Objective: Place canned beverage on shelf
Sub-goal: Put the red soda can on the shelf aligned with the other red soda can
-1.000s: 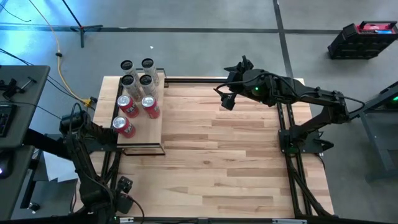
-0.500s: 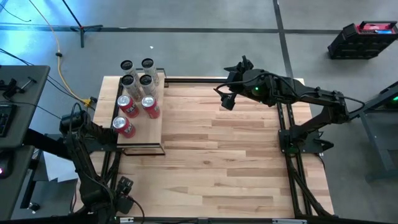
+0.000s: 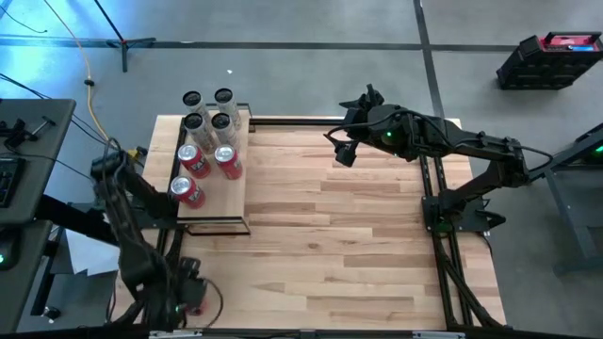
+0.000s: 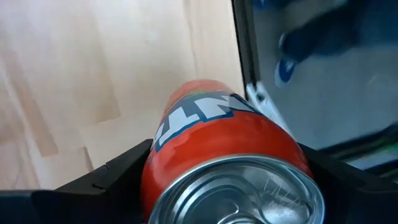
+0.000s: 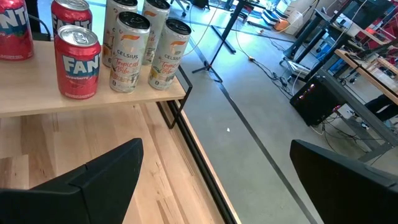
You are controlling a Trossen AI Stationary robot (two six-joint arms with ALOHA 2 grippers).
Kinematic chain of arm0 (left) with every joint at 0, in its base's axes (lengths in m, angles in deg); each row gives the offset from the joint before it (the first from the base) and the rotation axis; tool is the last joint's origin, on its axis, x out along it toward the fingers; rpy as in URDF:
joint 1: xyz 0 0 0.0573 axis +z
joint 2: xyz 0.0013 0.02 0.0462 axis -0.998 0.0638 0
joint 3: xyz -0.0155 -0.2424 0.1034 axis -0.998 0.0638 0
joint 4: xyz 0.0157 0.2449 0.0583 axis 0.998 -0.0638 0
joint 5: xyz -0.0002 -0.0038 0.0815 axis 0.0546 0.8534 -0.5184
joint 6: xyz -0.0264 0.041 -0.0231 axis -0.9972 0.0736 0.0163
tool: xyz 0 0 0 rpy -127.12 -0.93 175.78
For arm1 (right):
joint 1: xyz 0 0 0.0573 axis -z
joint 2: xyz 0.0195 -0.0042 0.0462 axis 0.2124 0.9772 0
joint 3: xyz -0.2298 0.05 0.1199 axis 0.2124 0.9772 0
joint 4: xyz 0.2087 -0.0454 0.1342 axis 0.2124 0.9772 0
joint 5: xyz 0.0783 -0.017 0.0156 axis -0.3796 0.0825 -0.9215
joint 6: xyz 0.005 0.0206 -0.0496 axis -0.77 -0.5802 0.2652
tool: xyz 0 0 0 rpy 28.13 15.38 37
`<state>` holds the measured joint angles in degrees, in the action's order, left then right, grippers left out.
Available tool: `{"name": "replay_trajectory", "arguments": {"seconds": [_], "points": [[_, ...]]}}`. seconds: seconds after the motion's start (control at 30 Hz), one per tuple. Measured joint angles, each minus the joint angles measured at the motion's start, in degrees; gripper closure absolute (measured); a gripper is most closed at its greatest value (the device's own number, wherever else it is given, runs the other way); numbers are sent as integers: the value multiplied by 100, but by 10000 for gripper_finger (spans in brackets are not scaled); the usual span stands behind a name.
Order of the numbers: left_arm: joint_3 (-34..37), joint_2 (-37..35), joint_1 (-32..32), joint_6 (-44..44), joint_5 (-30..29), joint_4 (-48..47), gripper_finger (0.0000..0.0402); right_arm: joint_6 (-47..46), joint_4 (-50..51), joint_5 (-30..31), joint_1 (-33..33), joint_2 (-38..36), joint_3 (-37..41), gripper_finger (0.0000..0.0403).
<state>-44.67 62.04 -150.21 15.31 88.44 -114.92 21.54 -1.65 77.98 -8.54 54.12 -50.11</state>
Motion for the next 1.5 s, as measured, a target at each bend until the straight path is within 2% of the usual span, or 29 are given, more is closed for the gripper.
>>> {"name": "replay_trajectory", "arguments": {"seconds": [0.2, 0.33, 0.47, 0.6, 0.97, 1.13, 1.27, 1.5], "points": [[0, -981, 797, -764, -20, 42, 99, 0, -1, 0, -1, 1, 0, 11], [0, -1597, 1393, -1094, -252, 208, 100, 76, -2, 2, 0, 0, 0, 11], [-16, -1742, 1815, -1085, -191, 313, 100, 345, -2, 0, 0, 1, 0, 11], [3, -1556, 2080, -635, 181, 502, 100, 342, -2, 0, 0, 2, 0, 11], [-217, -1416, 2725, 481, 149, 708, 100, 342, -2, 0, 0, 0, 0, 11], [-535, -1417, 3088, 1181, 100, 152, 100, 143, -34, 0, 0, 2, 0, 11], [-916, -1447, 3408, 1724, 98, 121, 101, -62, -57, 0, 0, 2, 0, 11], [-1825, -1443, 3802, 2576, -411, -398, 101, -848, -52, -1, 0, 2, 1, 11]]}}
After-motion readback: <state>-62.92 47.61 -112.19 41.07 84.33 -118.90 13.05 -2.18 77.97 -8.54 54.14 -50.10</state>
